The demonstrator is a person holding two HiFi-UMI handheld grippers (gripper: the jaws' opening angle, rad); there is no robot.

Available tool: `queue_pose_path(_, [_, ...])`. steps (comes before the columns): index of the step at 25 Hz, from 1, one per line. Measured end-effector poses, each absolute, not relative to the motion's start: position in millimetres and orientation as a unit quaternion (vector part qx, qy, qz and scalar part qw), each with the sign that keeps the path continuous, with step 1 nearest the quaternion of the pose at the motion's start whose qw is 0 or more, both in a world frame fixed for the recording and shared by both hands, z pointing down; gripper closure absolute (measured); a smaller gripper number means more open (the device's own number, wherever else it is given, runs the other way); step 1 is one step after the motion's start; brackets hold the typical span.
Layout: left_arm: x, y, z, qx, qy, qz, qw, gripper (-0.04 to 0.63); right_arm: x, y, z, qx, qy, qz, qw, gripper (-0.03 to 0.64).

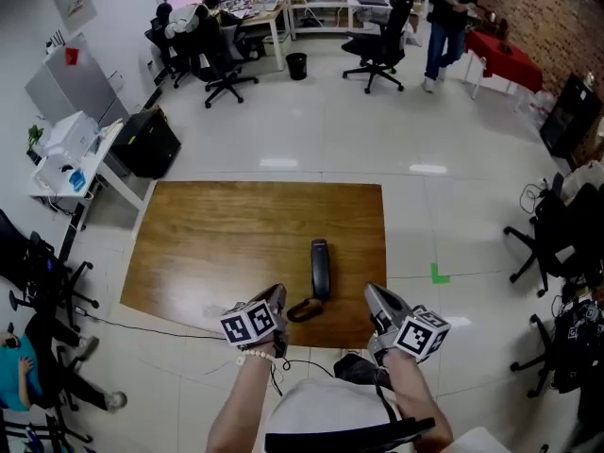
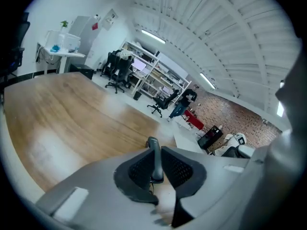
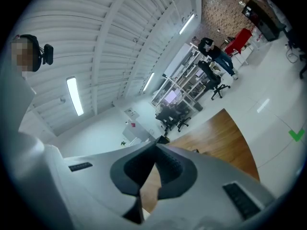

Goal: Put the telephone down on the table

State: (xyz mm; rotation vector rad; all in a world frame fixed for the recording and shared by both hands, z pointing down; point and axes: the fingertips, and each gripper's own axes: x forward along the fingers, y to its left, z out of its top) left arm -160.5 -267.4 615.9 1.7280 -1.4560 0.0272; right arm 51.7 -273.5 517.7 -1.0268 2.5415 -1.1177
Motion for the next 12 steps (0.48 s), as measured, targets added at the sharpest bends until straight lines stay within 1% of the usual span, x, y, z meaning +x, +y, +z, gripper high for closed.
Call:
queue_pose_path(1, [-163,-259,609,0.698,-0.581,0.004,0.419,0.586,49,-266,515,-0.348,0.855,-0.373,0.09,0.617])
queue_pose_path(2, [-165,-250,602,0.705,-0.577,-0.004,0.413,0.594,47,-258,513,-0.35,0.856,-0.37,0.09,0.617])
queue_pose_path(7, [-175,-206,573,0.723,-0.557,-0.049,0.405,0.594,26,-212,507,-0.359,0.855,-0.365,0.087,0.617])
queue_pose_path(12, [-165,-163,563,0.746,-0.534,-0.037,0.396,0.594,14,-160,519,-0.37,0.849,-0.372,0.069,0.617])
